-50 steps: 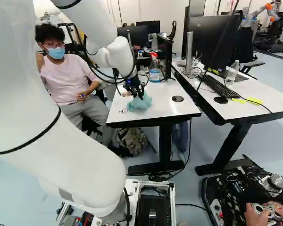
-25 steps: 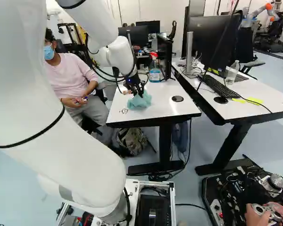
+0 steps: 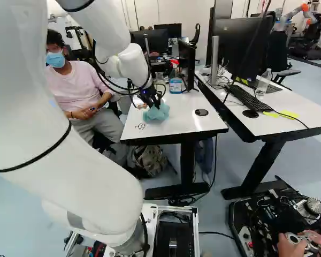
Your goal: Clean the table with the green towel
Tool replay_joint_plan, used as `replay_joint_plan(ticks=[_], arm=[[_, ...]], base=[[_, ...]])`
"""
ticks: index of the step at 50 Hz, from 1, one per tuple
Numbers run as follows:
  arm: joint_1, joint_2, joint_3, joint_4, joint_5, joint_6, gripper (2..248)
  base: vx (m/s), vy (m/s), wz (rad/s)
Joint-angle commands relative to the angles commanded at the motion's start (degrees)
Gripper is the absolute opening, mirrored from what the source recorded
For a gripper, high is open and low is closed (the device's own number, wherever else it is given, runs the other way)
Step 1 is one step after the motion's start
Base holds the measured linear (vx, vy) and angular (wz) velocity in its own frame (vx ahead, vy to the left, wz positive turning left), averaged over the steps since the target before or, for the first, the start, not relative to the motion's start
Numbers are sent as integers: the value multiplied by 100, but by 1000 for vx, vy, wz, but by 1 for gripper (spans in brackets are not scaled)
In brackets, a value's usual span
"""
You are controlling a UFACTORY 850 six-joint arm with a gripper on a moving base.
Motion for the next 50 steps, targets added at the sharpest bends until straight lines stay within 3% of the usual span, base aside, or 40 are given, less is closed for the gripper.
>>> replay_joint_plan(ticks=[25, 50], arm=[[0, -483, -87, 0, 320, 0, 39], [0, -532, -97, 0, 327, 0, 39]], base=[[0, 0, 0], [0, 0, 0]])
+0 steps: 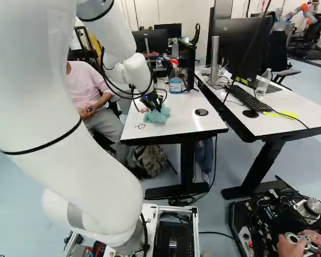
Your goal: Clean the table with the green towel
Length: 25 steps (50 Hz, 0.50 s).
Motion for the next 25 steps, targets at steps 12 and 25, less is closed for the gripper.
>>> replay_joint_plan(ticks=[12, 25], arm=[[0, -157, -35, 0, 32, 0, 39], [0, -157, -35, 0, 36, 0, 39]], base=[[0, 0, 0], [0, 0, 0]])
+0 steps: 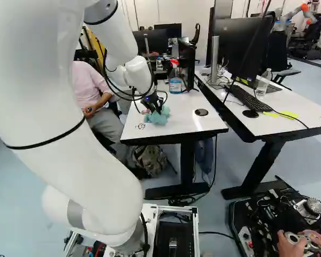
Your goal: Clean the table with the green towel
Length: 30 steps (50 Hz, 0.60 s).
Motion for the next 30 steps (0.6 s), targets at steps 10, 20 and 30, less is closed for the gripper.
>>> replay_joint_plan(ticks=[10, 20, 30], arm=[[0, 0, 0, 0, -4, 0, 39], [0, 0, 0, 0, -59, 0, 39], [0, 0, 0, 0, -130, 0, 39]], base=[[0, 0, 0], [0, 0, 0], [0, 0, 0]])
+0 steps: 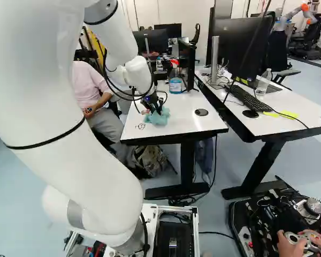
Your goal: Clean the table with the green towel
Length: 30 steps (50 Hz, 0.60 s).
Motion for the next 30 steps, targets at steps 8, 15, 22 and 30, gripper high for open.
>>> replay_joint_plan(ticks=[8, 15, 22, 30], arm=[[0, 0, 0, 0, -28, 0, 39], [0, 0, 0, 0, -28, 0, 39], [0, 0, 0, 0, -28, 0, 39], [0, 0, 0, 0, -38, 0, 39]], base=[[0, 0, 0], [0, 0, 0], [0, 0, 0], [0, 0, 0]])
